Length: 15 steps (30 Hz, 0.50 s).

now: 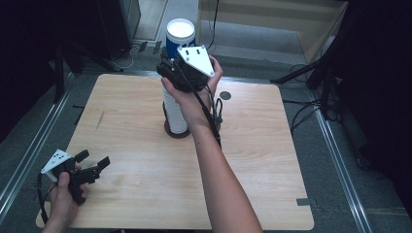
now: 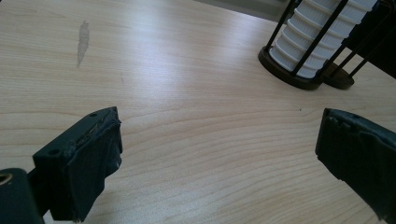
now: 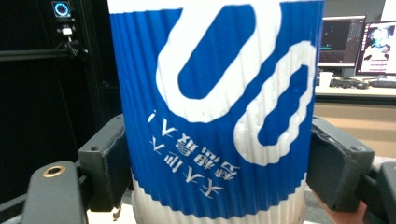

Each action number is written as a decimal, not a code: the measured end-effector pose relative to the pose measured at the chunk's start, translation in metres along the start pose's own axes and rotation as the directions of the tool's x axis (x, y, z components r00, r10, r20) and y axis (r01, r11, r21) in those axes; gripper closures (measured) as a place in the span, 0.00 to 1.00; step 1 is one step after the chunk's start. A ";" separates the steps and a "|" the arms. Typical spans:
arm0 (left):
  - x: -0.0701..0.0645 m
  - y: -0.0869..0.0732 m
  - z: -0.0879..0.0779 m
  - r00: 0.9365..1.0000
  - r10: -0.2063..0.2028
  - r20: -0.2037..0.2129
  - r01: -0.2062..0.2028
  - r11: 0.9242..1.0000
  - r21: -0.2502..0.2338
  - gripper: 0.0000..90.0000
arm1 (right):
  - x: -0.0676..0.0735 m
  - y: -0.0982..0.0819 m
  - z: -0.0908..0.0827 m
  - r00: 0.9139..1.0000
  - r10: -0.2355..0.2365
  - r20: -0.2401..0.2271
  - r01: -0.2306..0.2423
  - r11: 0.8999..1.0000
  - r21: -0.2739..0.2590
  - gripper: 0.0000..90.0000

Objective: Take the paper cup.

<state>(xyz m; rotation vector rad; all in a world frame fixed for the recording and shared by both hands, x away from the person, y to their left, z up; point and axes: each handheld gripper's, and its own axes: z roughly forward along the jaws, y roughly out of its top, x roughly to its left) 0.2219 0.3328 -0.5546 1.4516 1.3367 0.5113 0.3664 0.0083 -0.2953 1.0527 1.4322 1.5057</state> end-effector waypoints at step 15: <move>0.001 0.000 0.000 1.000 -0.007 0.013 0.007 1.000 -0.007 0.02 | -0.023 0.008 -0.018 0.999 -0.016 0.031 0.016 1.000 -0.012 0.21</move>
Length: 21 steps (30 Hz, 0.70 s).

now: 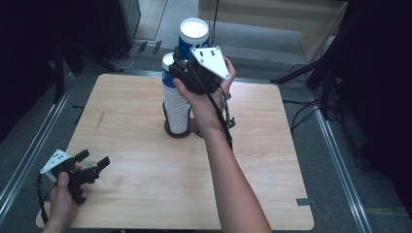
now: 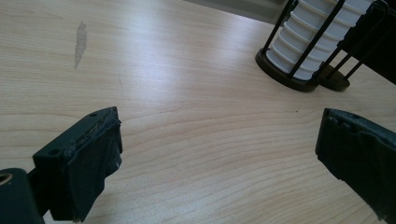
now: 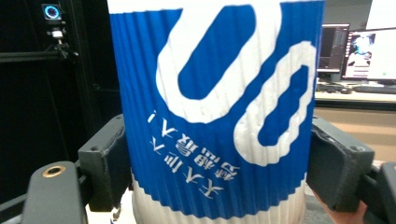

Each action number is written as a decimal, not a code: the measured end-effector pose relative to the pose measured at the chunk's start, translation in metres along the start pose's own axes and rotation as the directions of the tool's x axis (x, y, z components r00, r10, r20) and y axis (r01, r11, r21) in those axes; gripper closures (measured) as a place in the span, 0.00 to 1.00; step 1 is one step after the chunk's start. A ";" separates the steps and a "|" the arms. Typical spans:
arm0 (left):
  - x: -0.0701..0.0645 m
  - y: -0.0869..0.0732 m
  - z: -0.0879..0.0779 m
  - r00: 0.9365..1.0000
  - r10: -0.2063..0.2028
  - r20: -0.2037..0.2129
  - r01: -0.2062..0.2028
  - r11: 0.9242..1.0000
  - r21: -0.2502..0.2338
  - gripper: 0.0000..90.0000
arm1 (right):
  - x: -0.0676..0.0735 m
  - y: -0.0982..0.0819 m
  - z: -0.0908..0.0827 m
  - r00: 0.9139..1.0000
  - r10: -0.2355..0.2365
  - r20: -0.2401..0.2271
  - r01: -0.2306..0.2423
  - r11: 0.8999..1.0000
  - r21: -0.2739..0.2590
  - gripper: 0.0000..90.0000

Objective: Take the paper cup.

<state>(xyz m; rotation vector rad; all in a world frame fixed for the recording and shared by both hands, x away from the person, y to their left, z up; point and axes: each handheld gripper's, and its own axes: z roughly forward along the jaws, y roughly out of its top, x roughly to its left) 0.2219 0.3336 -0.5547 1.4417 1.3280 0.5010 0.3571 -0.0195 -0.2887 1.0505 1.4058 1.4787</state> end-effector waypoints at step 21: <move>0.001 0.000 0.000 1.000 0.001 0.017 -0.001 1.000 -0.006 0.02 | -0.048 -0.013 -0.021 0.998 -0.022 0.064 0.020 0.999 0.031 0.21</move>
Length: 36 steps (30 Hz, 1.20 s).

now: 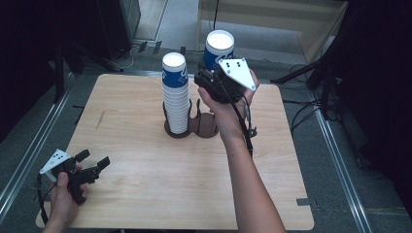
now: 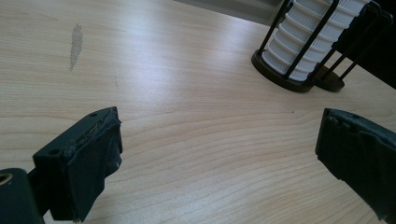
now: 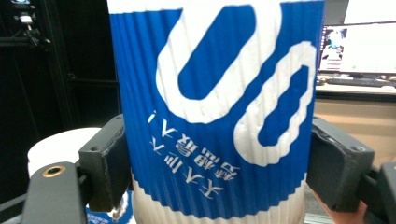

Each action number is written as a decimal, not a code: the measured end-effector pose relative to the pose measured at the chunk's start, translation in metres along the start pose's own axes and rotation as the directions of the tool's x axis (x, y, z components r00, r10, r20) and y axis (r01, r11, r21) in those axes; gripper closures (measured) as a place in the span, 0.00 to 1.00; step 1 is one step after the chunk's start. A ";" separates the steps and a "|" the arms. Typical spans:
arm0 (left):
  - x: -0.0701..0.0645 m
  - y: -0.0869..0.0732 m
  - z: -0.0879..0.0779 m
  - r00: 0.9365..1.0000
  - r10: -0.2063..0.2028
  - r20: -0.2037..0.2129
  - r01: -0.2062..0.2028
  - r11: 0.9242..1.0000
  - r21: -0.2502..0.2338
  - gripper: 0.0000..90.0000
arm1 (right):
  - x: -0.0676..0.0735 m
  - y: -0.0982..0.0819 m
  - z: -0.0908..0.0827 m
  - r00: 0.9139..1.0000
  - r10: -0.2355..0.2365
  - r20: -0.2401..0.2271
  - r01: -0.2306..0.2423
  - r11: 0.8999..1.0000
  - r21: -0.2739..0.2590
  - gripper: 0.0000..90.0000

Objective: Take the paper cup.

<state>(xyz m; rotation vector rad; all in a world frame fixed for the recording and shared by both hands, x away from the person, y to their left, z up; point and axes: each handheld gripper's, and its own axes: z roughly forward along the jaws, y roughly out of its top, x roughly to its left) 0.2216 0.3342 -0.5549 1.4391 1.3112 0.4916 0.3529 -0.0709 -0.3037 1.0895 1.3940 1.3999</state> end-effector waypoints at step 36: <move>-0.005 0.000 0.003 0.999 0.028 -0.015 -0.028 1.000 -0.006 0.02 | -0.048 -0.062 -0.060 1.000 -0.003 -0.003 0.003 0.997 0.071 0.21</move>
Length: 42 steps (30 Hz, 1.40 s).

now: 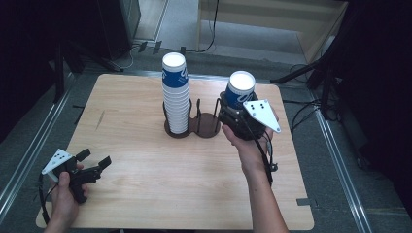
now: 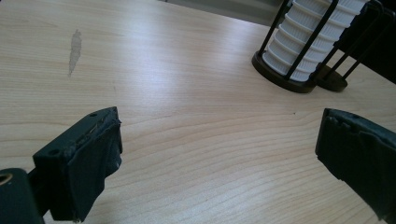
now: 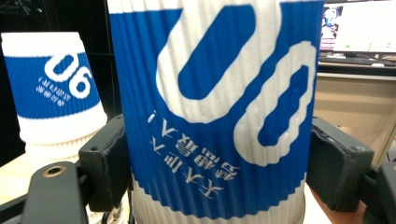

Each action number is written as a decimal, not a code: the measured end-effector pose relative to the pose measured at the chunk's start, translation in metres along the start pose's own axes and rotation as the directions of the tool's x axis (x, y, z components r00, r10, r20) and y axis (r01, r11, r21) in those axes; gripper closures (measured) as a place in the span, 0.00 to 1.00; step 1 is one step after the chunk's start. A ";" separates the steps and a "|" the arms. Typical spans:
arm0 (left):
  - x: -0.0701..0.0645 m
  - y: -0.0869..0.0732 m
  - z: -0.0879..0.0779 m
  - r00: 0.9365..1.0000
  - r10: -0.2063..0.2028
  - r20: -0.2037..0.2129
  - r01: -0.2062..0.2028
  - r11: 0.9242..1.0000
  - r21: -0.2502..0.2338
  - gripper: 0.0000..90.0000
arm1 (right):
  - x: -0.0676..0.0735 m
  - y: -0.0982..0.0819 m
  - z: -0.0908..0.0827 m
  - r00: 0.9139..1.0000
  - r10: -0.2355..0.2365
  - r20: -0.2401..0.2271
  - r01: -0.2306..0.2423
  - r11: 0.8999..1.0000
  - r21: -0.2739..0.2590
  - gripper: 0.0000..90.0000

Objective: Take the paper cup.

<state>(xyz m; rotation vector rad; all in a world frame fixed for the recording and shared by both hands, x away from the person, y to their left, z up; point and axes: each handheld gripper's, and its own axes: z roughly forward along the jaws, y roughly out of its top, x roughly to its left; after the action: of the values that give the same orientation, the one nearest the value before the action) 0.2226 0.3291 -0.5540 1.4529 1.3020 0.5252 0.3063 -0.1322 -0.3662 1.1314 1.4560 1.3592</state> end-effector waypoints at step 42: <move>-0.060 0.082 0.012 0.993 0.065 0.094 -0.053 0.991 -0.124 0.02 | -0.032 -0.071 -0.037 1.000 -0.012 -0.017 0.014 0.996 0.083 0.22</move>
<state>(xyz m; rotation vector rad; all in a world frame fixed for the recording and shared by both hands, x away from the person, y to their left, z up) 0.2499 0.2829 -0.4663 1.4022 1.1337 0.5564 0.2734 -0.1729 -0.4341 1.1642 1.5417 1.3120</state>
